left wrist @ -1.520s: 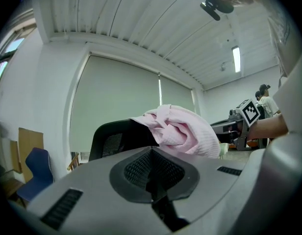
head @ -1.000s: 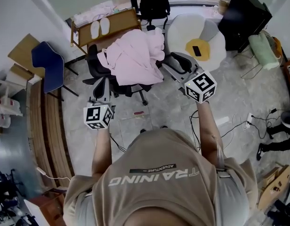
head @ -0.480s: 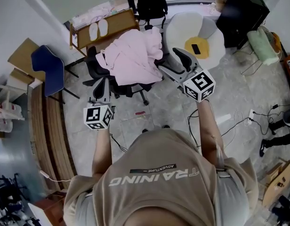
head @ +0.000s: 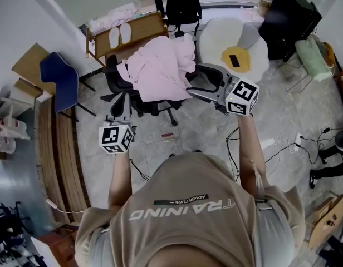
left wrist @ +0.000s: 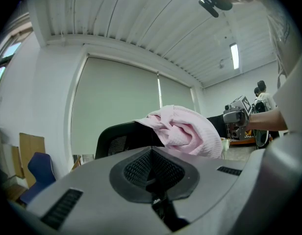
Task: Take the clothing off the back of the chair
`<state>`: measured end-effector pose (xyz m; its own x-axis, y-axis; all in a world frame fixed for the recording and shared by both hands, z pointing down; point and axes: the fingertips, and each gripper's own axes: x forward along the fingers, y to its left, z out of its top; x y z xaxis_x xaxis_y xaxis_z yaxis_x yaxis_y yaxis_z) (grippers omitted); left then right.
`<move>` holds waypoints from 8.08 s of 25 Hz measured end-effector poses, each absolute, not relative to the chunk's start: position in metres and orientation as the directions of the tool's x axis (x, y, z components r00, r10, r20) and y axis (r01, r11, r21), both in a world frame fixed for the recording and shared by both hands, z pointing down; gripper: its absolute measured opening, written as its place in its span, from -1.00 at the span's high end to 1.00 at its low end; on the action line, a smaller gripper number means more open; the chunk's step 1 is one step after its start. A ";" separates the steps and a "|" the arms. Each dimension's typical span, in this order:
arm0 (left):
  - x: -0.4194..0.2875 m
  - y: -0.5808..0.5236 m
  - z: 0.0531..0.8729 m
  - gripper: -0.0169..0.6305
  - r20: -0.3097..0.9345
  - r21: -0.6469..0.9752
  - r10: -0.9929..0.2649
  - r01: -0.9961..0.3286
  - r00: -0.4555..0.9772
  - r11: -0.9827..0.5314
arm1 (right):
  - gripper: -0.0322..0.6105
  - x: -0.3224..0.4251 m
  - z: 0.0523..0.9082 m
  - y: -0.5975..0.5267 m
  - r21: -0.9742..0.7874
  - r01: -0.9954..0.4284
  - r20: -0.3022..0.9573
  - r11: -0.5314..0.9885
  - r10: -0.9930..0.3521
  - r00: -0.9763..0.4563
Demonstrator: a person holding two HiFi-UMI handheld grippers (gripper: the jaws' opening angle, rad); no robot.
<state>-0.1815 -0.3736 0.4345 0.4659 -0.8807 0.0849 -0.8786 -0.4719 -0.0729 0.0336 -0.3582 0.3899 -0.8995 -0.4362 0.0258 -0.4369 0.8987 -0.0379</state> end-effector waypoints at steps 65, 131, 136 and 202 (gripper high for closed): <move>-0.233 -0.374 0.434 0.91 0.079 -0.085 -0.894 -0.890 0.442 -0.448 | 0.57 -0.060 0.404 -0.378 0.039 -0.344 0.116 0.938 -0.346 -0.931; -0.176 -0.119 0.446 0.91 0.070 -0.021 -0.831 -0.833 0.551 -0.554 | 0.59 -0.042 0.422 -0.053 -0.185 -0.230 -0.081 0.955 -0.248 -0.965; -0.173 -0.115 0.447 0.91 0.059 0.005 -0.838 -0.840 0.542 -0.543 | 0.59 -0.031 0.424 -0.048 -0.176 -0.245 -0.064 0.953 -0.260 -0.964; -0.164 -0.132 0.419 0.91 0.034 -0.063 -0.841 -0.838 0.541 -0.542 | 0.60 -0.033 0.412 -0.079 -0.143 -0.219 -0.080 0.965 -0.231 -0.970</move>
